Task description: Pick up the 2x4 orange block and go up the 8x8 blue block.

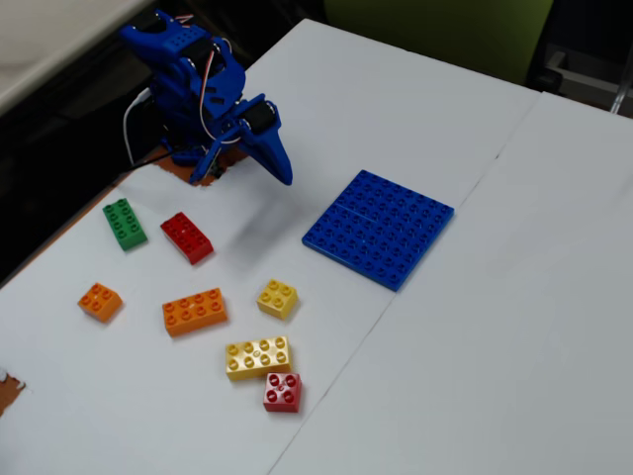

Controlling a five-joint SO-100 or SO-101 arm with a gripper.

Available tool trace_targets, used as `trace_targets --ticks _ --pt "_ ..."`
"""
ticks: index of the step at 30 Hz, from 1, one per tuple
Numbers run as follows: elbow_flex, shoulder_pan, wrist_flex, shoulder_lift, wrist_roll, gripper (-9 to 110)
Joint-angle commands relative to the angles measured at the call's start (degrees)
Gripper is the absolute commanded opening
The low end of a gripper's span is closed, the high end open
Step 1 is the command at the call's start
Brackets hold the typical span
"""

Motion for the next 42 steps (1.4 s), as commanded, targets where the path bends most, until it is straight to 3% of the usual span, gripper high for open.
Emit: trace_targets --ticks 1,16,28,42 --pt "-12.04 4.13 5.36 -6.59 0.0 0" --pt "-58.97 23.91 29.88 -45.09 -3.78 0" --pt "-86.48 39.46 31.03 -77.96 -8.09 0" --pt "-102.74 43.42 29.79 -101.43 -13.8 7"
